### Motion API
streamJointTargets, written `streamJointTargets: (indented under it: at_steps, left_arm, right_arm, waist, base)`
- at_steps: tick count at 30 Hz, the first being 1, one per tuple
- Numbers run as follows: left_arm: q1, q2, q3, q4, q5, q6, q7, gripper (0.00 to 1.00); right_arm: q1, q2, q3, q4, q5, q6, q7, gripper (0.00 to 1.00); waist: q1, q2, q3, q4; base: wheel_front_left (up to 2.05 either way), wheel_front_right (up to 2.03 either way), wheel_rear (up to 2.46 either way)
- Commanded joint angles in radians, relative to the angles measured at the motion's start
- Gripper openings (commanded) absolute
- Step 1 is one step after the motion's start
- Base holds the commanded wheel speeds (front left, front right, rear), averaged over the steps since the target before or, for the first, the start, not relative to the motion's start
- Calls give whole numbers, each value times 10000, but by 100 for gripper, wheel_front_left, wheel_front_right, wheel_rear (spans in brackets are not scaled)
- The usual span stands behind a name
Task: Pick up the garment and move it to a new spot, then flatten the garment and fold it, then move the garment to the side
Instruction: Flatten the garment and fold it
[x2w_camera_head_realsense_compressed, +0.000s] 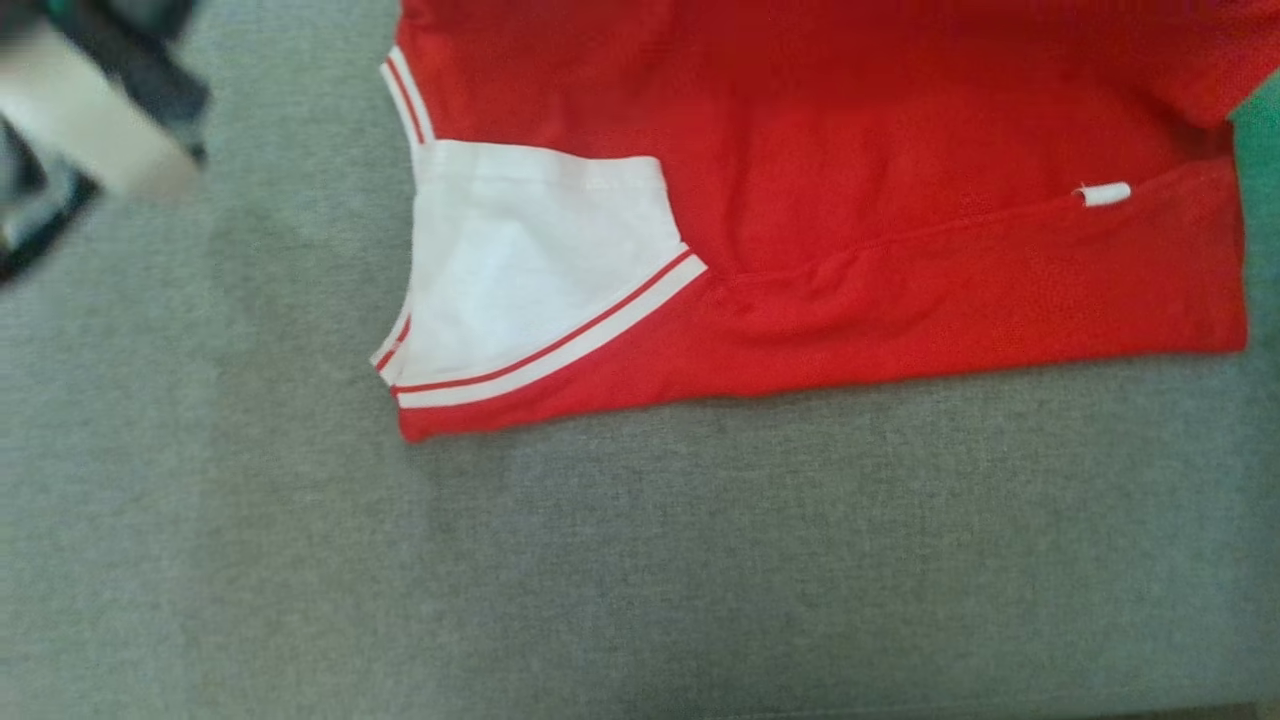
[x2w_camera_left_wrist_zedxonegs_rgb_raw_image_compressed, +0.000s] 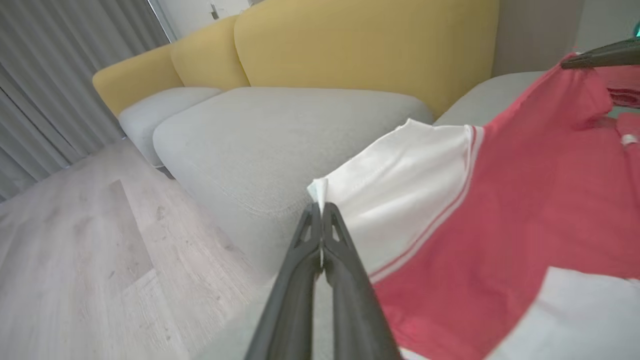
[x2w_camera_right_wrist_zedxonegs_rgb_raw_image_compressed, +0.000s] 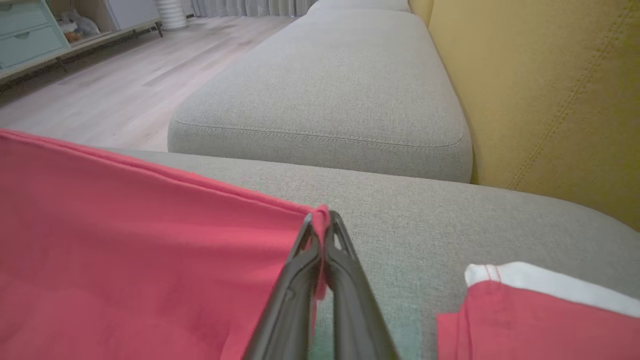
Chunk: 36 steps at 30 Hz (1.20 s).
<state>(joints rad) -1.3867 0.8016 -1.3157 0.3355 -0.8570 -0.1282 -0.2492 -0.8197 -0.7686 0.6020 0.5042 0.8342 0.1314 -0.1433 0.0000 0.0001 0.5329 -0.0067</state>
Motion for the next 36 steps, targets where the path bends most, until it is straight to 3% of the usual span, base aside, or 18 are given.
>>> streamJointTargets:
  at_steps: [1, 9, 14, 20, 24, 28, 29, 30, 31, 32, 33, 34, 36]
  left_arm:
    - [74, 639, 521, -375, -96, 204, -86, 0]
    - [2606, 1519, 1121, -3066, 6, 1591, -122, 0]
    - [4068, 1737, 1687, -4454, 403, 2445, -124, 0]
    - [5316, 1703, 2273, -5185, 856, 2910, -125, 0]
    - [6055, 1590, 2668, -5385, 1008, 3016, -125, 0]
    - [6708, 1227, 2942, -5383, 1136, 2923, -125, 0]
    - [6863, 1107, 3002, -5340, 1154, 2883, -125, 0]
    - [7006, 987, 3058, -5276, 1205, 2851, -125, 0]
    - [7154, 882, 3085, -5182, 1260, 2811, -125, 15]
    - [7290, 778, 3116, -5082, 1333, 2786, -125, 36]
    - [7418, 665, 3173, -4985, 1410, 2779, -125, 49]
    - [7545, 538, 3255, -4891, 1476, 2790, -125, 97]
    - [7798, 240, 3530, -4743, 1588, 2864, -125, 100]
  right_arm:
    - [531, -476, -208, -251, 92, -7, -247, 0]
    - [1974, -663, -841, -760, -474, -7, -990, 0]
    - [2868, -599, -1494, -1015, -932, -7, -1117, 0]
    - [4084, -266, -2620, -1420, -1506, -7, -1172, 0]
    - [4804, 81, -3262, -1739, -1828, -7, -1180, 9]
    - [5333, 418, -3721, -1916, -2209, -7, -1182, 31]
    - [5410, 526, -3809, -1901, -2281, -7, -1182, 78]
    - [5476, 628, -3870, -1894, -2360, -7, -1182, 100]
    - [5540, 722, -3940, -1877, -2446, -7, -1182, 100]
    - [5597, 818, -4026, -1878, -2525, -7, -1182, 100]
    - [5668, 922, -4139, -1881, -2569, -7, -1182, 100]
    - [5767, 1005, -4231, -1911, -2619, -7, -1183, 100]
    - [6053, 1173, -4486, -1969, -2633, -7, -1183, 100]
  waist:
    - [0, -1, -145, 127]
    - [0, -1, -395, 311]
    - [0, -1, -477, 416]
    - [0, -1, -513, 494]
    - [0, -1, -555, 485]
    - [0, -1, -557, 454]
    - [0, -1, -556, 441]
    - [0, -1, -556, 429]
    - [0, -1, -560, 414]
    - [0, -1, -564, 397]
    - [0, -1, -566, 384]
    - [0, -1, -574, 379]
    - [0, -1, -606, 386]
  base:
    - [0, 0, 0]
    - [0, 0, 0]
    - [0, 0, 0]
    - [0, 0, 0]
    - [0, 0, 0]
    - [0, 0, 0]
    - [0, 0, 0]
    - [0, 0, 0]
    - [0, 0, 0]
    - [0, 0, 0]
    - [0, 0, 0]
    - [0, 0, 0]
    - [0, 0, 0]
